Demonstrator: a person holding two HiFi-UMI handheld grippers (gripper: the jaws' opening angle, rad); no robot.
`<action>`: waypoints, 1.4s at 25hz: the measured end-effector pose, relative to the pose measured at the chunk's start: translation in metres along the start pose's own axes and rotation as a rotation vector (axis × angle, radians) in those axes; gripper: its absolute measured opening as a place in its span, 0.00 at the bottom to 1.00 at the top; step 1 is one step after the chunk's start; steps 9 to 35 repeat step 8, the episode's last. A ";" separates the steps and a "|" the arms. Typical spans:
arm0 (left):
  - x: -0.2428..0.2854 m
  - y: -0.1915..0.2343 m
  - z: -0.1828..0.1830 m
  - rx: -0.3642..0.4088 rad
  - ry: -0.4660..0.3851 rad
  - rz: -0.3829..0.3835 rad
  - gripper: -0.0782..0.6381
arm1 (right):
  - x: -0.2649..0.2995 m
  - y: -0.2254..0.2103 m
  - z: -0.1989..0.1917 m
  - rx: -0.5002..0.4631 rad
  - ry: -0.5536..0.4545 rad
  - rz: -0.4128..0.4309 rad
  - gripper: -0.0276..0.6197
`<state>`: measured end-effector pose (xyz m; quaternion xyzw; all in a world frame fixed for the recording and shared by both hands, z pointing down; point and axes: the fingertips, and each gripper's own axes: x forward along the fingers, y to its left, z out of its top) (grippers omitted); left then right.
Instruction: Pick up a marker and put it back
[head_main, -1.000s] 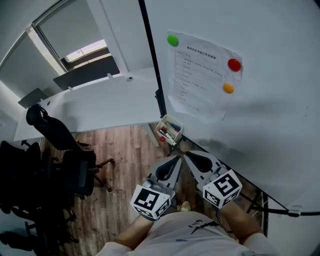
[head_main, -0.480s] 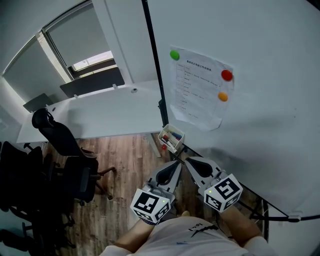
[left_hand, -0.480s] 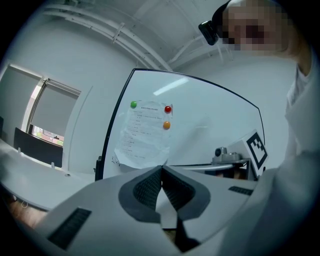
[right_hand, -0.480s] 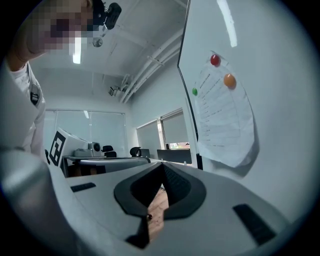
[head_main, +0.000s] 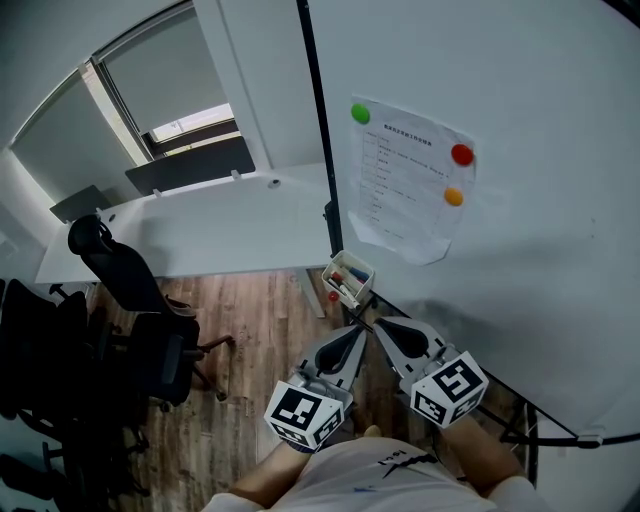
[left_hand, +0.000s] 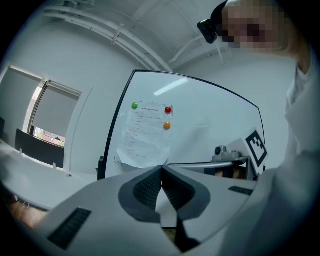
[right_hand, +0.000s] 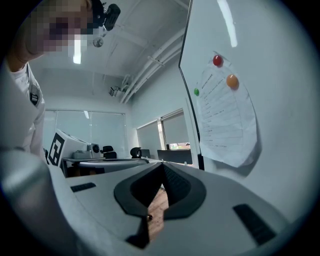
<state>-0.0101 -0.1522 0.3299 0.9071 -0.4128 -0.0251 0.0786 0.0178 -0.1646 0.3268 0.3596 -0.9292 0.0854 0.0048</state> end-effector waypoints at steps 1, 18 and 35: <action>0.000 0.001 -0.001 0.000 0.000 0.001 0.13 | 0.000 0.000 0.000 -0.001 0.000 -0.001 0.06; -0.001 0.005 -0.001 0.001 -0.002 0.004 0.13 | 0.005 0.000 -0.001 -0.003 0.003 -0.002 0.06; -0.001 0.005 -0.001 0.001 -0.002 0.004 0.13 | 0.005 0.000 -0.001 -0.003 0.003 -0.002 0.06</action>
